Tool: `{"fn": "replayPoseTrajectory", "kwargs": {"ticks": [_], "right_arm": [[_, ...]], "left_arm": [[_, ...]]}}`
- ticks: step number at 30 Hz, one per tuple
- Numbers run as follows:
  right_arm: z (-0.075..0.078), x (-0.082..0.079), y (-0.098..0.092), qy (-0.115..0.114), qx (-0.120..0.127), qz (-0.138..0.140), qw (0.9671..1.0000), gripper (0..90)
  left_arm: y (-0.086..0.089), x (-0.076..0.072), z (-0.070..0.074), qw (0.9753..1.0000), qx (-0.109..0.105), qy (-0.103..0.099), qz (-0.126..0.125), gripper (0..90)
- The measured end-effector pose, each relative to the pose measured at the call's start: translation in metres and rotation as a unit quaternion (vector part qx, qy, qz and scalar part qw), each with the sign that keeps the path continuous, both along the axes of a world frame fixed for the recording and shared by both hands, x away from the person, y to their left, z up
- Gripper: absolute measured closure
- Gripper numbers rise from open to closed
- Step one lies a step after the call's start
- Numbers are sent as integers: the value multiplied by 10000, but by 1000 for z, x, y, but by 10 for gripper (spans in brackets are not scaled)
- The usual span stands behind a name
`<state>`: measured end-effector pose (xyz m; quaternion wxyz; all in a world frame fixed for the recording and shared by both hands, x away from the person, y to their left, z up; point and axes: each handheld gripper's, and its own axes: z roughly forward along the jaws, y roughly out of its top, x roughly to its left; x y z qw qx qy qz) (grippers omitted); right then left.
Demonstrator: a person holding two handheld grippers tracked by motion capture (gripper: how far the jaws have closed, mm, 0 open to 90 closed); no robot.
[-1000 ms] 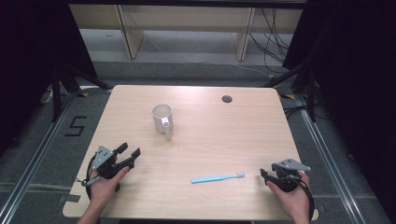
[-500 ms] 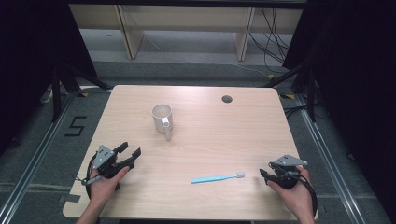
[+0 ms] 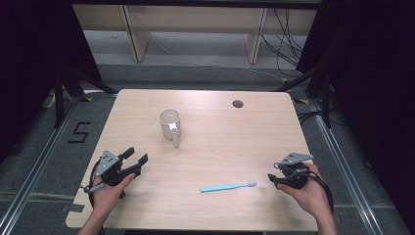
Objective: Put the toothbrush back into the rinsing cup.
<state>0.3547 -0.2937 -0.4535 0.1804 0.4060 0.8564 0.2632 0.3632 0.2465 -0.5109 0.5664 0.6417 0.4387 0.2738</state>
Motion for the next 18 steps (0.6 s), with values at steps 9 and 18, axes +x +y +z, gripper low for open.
{"fn": "replayPoseTrajectory", "kwargs": {"ticks": [9,18], "right_arm": [[17,18,14,656,-752,1118,9887,465],[27,39,40,1141,-1494,2093,9596,485]], "left_arm": [[0,1,-2,10000,55,63,-31,342],[1,2,-4,10000,18,-10,-46,340]]}}
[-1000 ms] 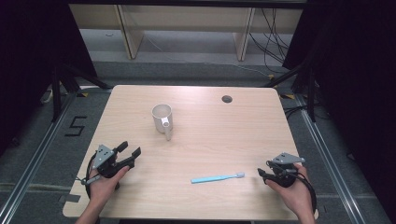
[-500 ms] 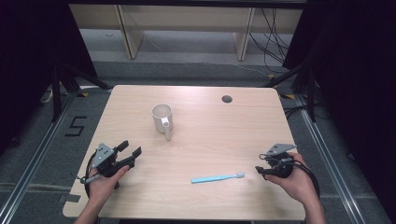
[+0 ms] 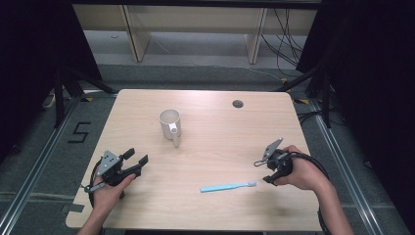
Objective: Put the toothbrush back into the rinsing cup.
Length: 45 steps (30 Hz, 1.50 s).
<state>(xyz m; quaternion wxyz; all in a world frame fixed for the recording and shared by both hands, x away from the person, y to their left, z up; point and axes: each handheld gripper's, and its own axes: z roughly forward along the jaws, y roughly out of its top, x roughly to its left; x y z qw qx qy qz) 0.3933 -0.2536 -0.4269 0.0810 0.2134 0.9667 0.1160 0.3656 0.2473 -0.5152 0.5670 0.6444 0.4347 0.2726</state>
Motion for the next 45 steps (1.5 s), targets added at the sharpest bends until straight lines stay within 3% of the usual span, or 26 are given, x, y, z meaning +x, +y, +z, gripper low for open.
{"fn": "replayPoseTrajectory", "kwargs": {"ticks": [2,3,4,6,7,8,11,12,13,15,18,19,20,22,24,26,27,30,31,32,34,36,40,43,45], "right_arm": [[1,1,4,42,-99,95,9999,488],[2,4,12,137,-252,406,9988,496],[2,5,16,139,-314,509,9981,499],[1,5,21,175,-373,558,9976,500],[-1,7,29,214,-662,659,9954,503],[-3,9,32,201,-707,862,9936,505],[-7,11,43,280,-815,1057,9907,508],[-7,12,48,254,-908,1232,9879,508],[-7,11,52,378,-916,1090,9891,508],[-10,15,60,319,-1008,1456,9837,507],[-12,15,66,394,-1057,1436,9832,508],[-15,14,73,502,-1122,1471,9815,509],[-16,16,75,505,-1138,1594,9793,511],[-16,15,78,507,-1169,1631,9783,514],[-17,15,86,503,-1238,1811,9743,527],[-18,15,89,513,-1174,1874,9739,532],[-19,15,94,523,-1112,2073,9705,539],[-21,13,101,564,-1180,2060,9698,550],[-22,14,102,550,-1204,2163,9673,558],[-22,14,102,550,-1204,2163,9673,558],[-24,14,109,596,-1234,2275,9641,580],[-25,14,113,586,-1205,2365,9623,594],[-26,12,120,584,-1229,2364,9621,601],[-29,14,126,610,-1203,2546,9576,610],[-28,12,130,612,-1285,2544,9565,617]], "left_arm": [[0,0,0,10000,5,4,-4,340],[1,-1,1,9999,82,80,26,340],[1,-1,0,9999,71,77,24,339],[1,-1,0,9999,51,100,51,339],[0,-1,0,9999,56,99,29,339],[-1,-1,0,9999,72,89,13,339],[-2,0,-1,10000,66,67,-24,339],[-3,-1,-1,9999,69,117,-6,339],[-4,-1,-1,9999,81,109,-29,339],[-3,0,-2,9999,67,106,-23,339],[-3,1,-3,10000,20,73,-22,339],[-2,-1,-2,9999,63,133,14,339],[-2,-1,-2,9999,61,132,14,339],[-2,-1,-2,9999,62,125,14,339],[-2,-1,-2,9999,65,113,6,339],[-2,-1,-2,9999,69,122,10,339],[-2,1,-4,10000,5,70,-7,339],[-2,1,-4,10000,-15,52,-35,339],[-3,1,-4,10000,-22,53,-31,338],[-3,1,-4,10000,-22,53,-31,338],[-3,0,-3,10000,16,80,-22,336],[-3,1,-3,10000,-19,45,-43,336],[-2,0,-3,9999,34,97,-9,336],[-2,0,-2,10000,34,88,-14,335],[-2,0,-3,10000,27,93,-2,335]]}}
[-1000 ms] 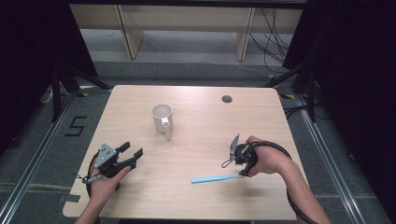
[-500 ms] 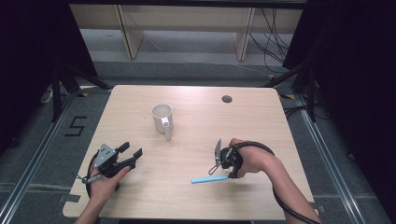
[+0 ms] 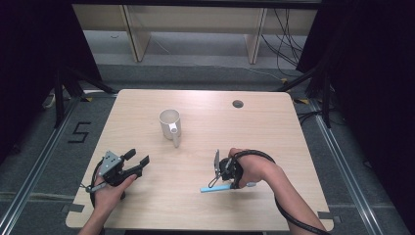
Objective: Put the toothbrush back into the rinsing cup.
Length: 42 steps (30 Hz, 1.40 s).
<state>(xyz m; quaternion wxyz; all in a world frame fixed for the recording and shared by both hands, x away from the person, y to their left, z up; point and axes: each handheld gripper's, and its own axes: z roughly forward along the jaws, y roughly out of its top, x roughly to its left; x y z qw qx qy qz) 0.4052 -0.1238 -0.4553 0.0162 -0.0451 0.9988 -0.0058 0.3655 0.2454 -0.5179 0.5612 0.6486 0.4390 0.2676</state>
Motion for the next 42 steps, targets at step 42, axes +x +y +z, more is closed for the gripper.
{"fn": "replayPoseTrajectory", "kwargs": {"ticks": [42], "right_arm": [[-19,-2,13,184,-125,121,9997,713]], "left_arm": [[1,0,3,10000,51,-60,-20,329]]}}
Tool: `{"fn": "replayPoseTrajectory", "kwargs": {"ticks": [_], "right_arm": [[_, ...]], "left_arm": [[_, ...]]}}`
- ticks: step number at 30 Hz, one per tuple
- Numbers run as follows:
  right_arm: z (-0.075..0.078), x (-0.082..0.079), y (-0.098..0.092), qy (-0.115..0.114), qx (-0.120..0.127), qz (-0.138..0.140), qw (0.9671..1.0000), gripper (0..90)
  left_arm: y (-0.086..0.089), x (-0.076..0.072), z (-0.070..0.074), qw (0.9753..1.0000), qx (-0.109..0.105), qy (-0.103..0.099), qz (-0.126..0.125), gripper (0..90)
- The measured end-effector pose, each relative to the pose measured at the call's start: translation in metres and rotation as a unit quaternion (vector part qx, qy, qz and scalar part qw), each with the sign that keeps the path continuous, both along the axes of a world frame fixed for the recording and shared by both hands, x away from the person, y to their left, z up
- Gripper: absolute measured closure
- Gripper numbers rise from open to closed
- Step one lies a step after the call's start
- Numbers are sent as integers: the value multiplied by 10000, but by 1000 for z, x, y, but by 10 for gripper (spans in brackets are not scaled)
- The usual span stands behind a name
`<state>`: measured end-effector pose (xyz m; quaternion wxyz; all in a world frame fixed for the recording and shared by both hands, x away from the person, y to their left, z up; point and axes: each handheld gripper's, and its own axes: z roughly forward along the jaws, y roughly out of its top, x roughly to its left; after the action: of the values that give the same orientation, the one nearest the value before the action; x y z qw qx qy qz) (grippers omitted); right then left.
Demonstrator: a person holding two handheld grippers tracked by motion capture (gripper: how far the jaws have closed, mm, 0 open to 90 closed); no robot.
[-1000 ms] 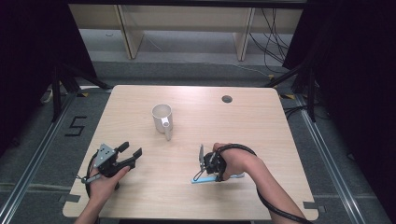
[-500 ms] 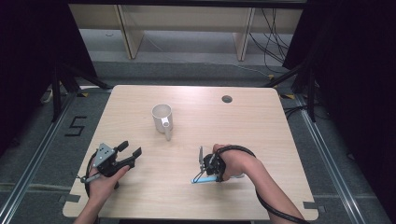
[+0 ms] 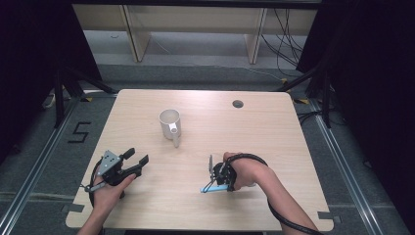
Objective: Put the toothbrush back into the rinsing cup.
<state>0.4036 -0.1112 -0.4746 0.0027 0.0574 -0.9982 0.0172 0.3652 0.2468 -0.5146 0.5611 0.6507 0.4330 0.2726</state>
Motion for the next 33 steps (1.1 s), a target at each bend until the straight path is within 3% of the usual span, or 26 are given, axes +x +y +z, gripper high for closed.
{"fn": "replayPoseTrajectory", "kwargs": {"ticks": [6,9,16,23,28,33], "right_arm": [[-2,-1,-2,48,43,-99,9999,726],[-3,1,-3,14,60,10,10000,751],[0,0,-3,6,-36,17,10000,789],[-1,2,-5,53,139,54,9999,792],[9,2,-4,-87,25,82,9999,792],[14,2,-3,-72,59,142,9999,792]], "left_arm": [[0,0,0,10000,9,7,-3,328],[-1,2,-2,10000,-58,-40,-31,328],[-1,0,0,10000,19,16,-15,328],[-3,0,0,10000,-31,15,-51,328],[-5,-1,3,9999,-10,28,-107,331],[-9,-2,8,9997,-46,50,-229,331]]}}
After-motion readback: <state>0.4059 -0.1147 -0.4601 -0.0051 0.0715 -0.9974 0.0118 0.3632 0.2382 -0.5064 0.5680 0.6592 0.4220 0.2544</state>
